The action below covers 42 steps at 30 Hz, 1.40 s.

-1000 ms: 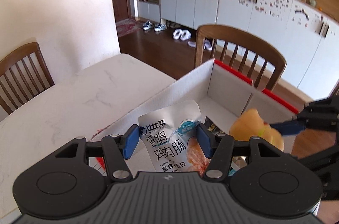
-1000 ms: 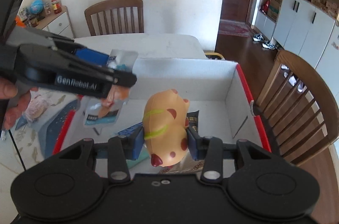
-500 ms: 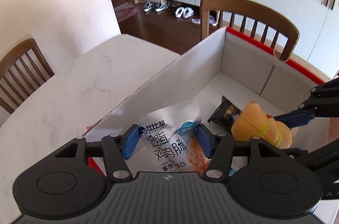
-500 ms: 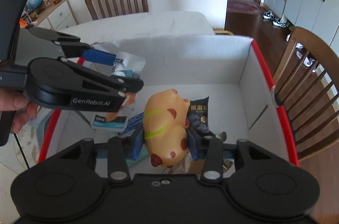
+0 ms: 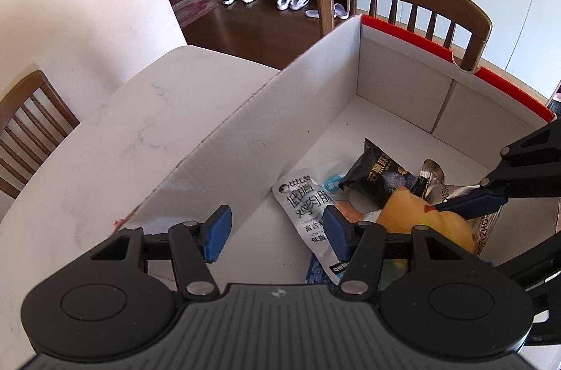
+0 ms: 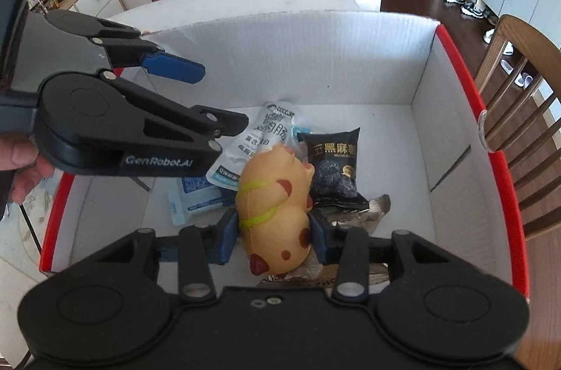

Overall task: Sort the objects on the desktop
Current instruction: 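Open the left gripper to drop the white pouch while the right releases the toy pig, then withdraw both open grippers up and away from the box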

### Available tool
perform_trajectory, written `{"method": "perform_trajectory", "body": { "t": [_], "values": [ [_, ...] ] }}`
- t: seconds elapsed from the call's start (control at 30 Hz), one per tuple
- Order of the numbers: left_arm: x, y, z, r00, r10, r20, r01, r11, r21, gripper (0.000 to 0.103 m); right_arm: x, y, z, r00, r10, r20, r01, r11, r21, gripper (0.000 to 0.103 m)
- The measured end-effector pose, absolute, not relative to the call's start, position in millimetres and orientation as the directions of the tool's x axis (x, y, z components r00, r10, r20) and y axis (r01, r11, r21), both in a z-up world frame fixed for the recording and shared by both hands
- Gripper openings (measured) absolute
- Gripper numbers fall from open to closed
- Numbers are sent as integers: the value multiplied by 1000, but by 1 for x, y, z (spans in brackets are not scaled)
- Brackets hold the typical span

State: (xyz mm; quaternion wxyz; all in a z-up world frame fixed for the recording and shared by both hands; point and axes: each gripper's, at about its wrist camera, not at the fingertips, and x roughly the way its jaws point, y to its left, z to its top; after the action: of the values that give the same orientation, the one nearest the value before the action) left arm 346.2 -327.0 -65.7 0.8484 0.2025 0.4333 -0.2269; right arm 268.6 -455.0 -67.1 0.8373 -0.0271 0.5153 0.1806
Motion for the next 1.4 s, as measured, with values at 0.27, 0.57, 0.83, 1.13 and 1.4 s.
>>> {"method": "perform_trajectory", "body": {
  "t": [0.27,0.57,0.83,1.13,1.4],
  "values": [
    [343,-317,-67,510,-224,-830,531,841,99,56,267,-457,-69,407,281,-869,-333,932,145,48],
    [341,-302,-61,518,-234,-823,481,875,54,56,262,-455,-60,433,277,-858,-344,930,127,63],
    [323,-298,-49,520,-268,-811,492,870,27,56,252,-462,-44,463,282,-840,-356,927,115,64],
    [294,-296,-28,514,-329,-792,518,855,-19,56,236,-471,-22,500,286,-818,-358,928,106,64],
    [271,-299,-16,518,-353,-780,530,848,-32,56,224,-476,-12,514,295,-805,-351,929,116,64]
  ]
}}
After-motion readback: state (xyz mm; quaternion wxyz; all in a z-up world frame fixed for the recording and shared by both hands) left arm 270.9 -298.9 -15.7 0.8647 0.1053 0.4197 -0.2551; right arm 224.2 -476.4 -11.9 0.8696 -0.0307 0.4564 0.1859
